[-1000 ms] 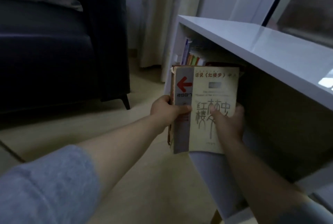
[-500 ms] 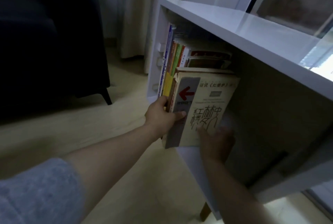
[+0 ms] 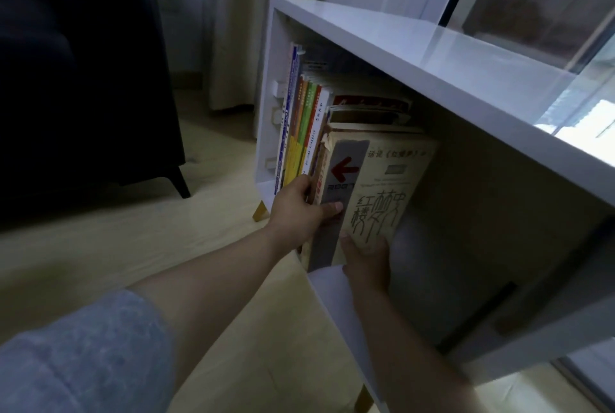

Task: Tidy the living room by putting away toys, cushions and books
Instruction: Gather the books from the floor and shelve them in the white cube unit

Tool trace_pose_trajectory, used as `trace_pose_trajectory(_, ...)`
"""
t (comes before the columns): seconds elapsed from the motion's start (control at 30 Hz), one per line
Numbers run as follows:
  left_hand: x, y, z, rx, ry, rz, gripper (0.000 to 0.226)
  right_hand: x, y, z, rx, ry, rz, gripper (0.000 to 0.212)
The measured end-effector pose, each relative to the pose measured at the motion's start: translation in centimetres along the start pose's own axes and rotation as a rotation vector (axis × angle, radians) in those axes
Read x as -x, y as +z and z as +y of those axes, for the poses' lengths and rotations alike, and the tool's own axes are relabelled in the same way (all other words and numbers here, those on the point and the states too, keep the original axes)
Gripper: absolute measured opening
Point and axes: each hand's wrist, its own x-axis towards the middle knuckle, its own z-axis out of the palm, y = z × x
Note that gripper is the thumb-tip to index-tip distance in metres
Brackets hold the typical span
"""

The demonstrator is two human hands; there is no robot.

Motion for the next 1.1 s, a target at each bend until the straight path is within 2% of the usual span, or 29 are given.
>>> trace_pose_trajectory(0.37,-2.1,-0.4,0.2,-0.110,0.059,-0.011,0.040,-2.3,2.6,-0.5,-0.185,0.048,-0.001,0.089)
trace_pose_trajectory(0.5,-2.6,-0.5,-0.1,-0.181,0.072,0.018,0.039,-3.4,2.8,-0.5,-0.185,0.047,-0.009,0.082)
trace_pose_trajectory(0.63,-2.7,-0.8,-0.6,-0.121,0.048,0.023,0.040,-3.8,3.0,-0.4,-0.214,0.066,-0.006,0.079)
trace_pose_trajectory(0.87,-2.7,-0.5,-0.5,-0.214,0.050,0.165,0.043,-4.1,3.4,-0.5,-0.278,0.077,-0.013,0.081)
trace_pose_trajectory(1.1,-2.6,0.0,-0.7,-0.322,0.068,0.074,0.039,-3.6,3.3,0.0,-0.331,0.083,-0.035,0.080)
